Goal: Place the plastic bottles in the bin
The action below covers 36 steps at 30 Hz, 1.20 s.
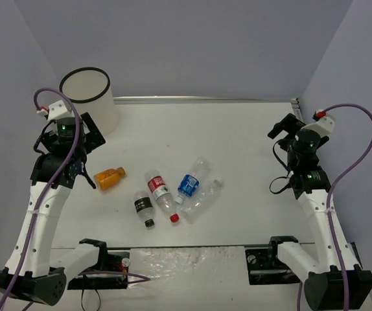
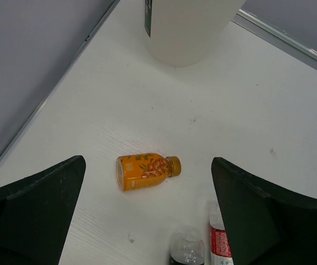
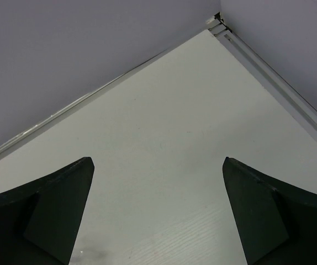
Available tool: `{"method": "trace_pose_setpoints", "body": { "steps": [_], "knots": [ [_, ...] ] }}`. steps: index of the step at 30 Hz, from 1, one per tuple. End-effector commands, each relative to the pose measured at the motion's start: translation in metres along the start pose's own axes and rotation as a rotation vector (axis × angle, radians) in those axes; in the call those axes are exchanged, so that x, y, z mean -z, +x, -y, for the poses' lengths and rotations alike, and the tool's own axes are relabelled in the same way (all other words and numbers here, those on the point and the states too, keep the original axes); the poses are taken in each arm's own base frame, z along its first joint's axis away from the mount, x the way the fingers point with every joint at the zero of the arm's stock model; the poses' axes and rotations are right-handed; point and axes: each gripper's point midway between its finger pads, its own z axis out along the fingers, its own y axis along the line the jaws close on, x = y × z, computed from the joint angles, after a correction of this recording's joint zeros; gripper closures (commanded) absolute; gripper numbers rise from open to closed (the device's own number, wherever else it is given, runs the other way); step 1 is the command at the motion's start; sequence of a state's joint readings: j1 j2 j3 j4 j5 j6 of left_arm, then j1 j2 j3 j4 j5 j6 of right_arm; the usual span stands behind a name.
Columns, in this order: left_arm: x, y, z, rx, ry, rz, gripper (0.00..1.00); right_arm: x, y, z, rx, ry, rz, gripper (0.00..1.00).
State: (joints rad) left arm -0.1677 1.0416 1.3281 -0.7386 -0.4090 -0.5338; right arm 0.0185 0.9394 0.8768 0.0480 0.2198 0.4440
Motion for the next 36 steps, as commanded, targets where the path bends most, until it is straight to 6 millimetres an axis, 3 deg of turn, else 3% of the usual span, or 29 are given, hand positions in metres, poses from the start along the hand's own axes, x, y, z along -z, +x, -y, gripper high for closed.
{"method": "trace_pose_setpoints", "body": {
  "steps": [1, 7, 15, 20, 31, 36],
  "knots": [
    [0.009, -0.018, 0.000, 0.079, -0.005, 0.039, 0.03, 0.004, -0.029, -0.002, -0.042, 0.009, 0.099, 0.00],
    [0.006, 0.007, -0.005, 0.301, -0.079, -0.030, 0.03, 0.001, -0.023, 0.000, -0.028, 0.015, 0.085, 0.00],
    [-0.029, 0.087, -0.014, 0.522, -0.263, -0.184, 0.03, -0.002, -0.018, 0.013, -0.036, 0.076, 0.092, 0.00],
    [-0.044, 0.114, -0.014, 0.625, -0.319, -0.208, 0.03, -0.004, -0.017, 0.022, -0.031, 0.128, 0.103, 0.00],
    [-0.062, 0.166, -0.025, 0.786, -0.442, -0.247, 0.03, -0.011, -0.011, 0.019, -0.004, 0.116, 0.070, 0.00],
    [-0.077, 0.167, -0.016, 0.820, -0.436, -0.225, 0.03, -0.012, -0.006, 0.019, 0.008, 0.109, 0.055, 0.00]
  ]
}}
